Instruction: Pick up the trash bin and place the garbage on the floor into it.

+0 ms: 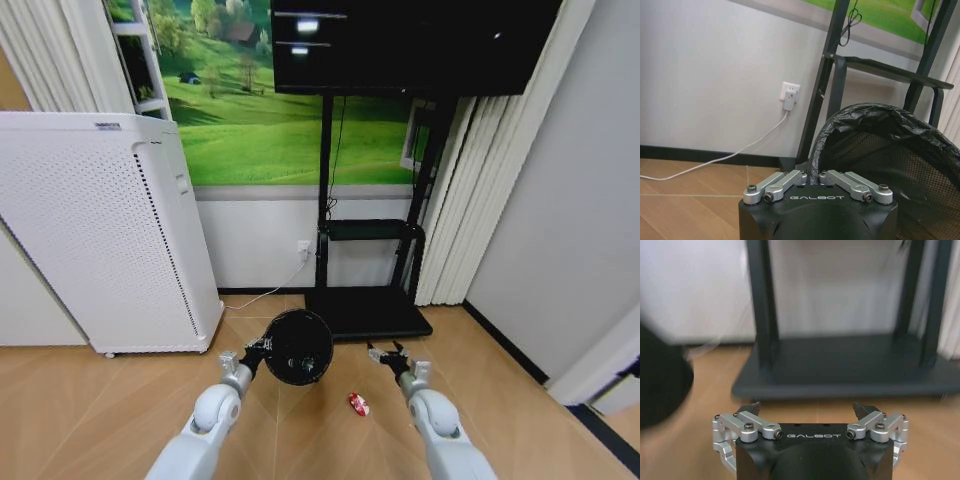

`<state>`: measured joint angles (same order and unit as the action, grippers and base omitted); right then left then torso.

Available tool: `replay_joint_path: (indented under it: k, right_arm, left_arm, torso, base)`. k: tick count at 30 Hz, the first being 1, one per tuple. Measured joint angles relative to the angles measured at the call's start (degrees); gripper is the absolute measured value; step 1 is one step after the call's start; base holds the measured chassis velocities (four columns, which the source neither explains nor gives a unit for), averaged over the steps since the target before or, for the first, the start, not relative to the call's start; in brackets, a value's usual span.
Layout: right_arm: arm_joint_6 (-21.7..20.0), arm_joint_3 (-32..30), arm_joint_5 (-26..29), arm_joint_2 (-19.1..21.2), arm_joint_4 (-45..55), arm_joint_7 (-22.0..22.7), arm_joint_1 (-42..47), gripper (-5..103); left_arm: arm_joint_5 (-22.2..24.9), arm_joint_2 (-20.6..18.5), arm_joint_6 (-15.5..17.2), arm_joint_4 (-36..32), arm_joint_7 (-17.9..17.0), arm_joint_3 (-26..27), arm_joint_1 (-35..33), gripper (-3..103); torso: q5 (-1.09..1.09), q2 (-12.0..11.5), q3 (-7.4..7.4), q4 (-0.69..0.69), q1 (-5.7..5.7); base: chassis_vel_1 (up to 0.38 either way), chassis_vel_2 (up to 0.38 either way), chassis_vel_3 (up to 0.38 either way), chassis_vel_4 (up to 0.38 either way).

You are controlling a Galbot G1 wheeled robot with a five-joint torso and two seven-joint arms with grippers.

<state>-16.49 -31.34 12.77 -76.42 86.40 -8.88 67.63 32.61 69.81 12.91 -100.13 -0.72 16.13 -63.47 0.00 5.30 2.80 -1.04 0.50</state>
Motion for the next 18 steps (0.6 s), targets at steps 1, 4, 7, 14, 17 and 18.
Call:
replay_joint_path:
  k: [1, 4, 7, 14, 17, 18]
  right_arm:
    - [0.59, 0.28, -2.47, 0.26, -3.27, -2.0, 0.59, 100]
    - [2.23, 0.93, -4.5, -0.06, -8.46, -3.78, 0.65, 100]
    - [2.37, 1.44, -5.2, -0.73, -12.76, -6.4, -0.6, 100]
    - [2.38, 2.64, -6.56, -2.71, -21.93, -8.15, -5.32, 100]
    - [2.45, 2.6, -7.69, -4.38, -29.07, -8.15, -9.75, 100]
    - [2.45, 2.6, -7.69, -4.38, -29.07, -8.15, -9.75, 100]
  left_arm:
    - [0.08, -0.24, 0.0, -0.3, 0.11, 0.39, -0.11, 4]
    - [0.2, -0.63, 0.0, -0.62, 0.41, 1.01, -0.18, 4]
    - [0.2, -0.82, 0.0, -0.62, 0.62, 1.14, -0.08, 4]
    - [0.31, -0.72, 0.0, -0.6, 0.3, 0.57, 0.66, 4]
    - [0.37, -0.63, -0.01, -0.69, 0.2, 0.57, 0.81, 4]
    - [0.37, -0.63, -0.01, -0.69, 0.2, 0.57, 0.81, 4]
  torso:
    - [0.01, 0.0, 0.0, -0.01, 0.0]
    - [0.0, 0.0, 0.0, -0.02, 0.0]
    - [0.0, 0.0, 0.0, -0.01, 0.0]
    - [0.0, 0.0, 0.0, -0.01, 0.0]
    - [0.0, 0.0, 0.0, -0.01, 0.0]
    - [0.0, 0.0, 0.0, -0.01, 0.0]
  base:
    - [0.0, 0.0, 0.0, 0.0]
    - [0.0, 0.0, 0.0, 0.0]
    - [0.0, 0.0, 0.0, 0.0]
    - [0.0, 0.0, 0.0, 0.0]
    - [0.0, 0.0, 0.0, 0.0]
    - [0.0, 0.0, 0.0, 0.0]
